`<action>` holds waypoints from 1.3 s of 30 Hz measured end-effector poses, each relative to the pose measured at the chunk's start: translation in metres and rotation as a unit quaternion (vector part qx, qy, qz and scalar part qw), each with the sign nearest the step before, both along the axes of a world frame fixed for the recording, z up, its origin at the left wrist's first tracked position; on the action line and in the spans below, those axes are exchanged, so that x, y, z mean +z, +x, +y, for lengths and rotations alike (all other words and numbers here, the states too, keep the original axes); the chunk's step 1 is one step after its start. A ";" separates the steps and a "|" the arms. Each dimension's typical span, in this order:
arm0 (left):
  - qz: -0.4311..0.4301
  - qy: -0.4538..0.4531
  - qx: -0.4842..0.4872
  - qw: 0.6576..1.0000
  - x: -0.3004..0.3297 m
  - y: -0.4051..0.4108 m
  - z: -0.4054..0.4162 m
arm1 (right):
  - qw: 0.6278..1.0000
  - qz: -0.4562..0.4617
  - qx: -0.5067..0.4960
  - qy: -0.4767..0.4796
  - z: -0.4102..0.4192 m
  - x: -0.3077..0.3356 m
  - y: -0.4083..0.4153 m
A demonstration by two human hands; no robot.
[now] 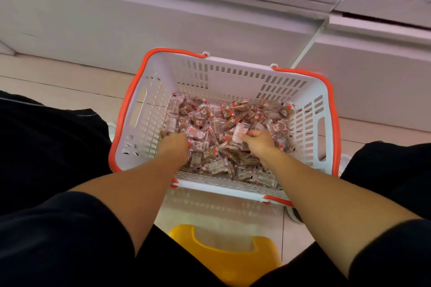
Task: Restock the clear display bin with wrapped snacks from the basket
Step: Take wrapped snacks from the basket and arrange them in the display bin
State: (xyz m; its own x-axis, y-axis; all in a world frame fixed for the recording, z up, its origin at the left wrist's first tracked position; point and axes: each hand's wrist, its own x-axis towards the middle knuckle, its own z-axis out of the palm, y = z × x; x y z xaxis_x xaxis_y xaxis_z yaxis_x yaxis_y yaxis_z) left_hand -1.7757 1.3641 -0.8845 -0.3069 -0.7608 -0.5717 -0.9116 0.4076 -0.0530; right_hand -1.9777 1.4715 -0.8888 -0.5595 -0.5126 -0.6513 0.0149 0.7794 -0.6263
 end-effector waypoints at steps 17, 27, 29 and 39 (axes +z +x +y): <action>0.381 0.233 0.424 0.788 0.023 -0.006 -0.017 | 0.954 -0.185 -0.205 -0.117 -0.015 0.025 -0.002; 0.428 0.447 0.519 0.590 0.038 -0.015 -0.018 | 0.860 -0.375 -0.285 -0.199 -0.008 0.052 -0.007; 0.481 0.440 0.538 0.534 0.046 -0.023 -0.027 | 0.855 -0.408 -0.235 -0.219 -0.016 0.064 -0.005; 0.629 0.360 0.450 0.521 0.082 -0.072 -0.027 | 0.846 -0.372 -0.223 -0.309 -0.045 0.095 0.007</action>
State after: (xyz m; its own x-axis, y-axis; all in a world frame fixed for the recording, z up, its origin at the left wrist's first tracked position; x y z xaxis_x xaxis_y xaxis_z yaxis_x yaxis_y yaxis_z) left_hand -1.8473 1.3371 -0.8020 -0.4867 -0.6481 -0.5857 0.1213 -0.7141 0.6894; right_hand -1.9705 1.4266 -0.7942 -0.3408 -0.7300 -0.5924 0.7906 0.1184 -0.6008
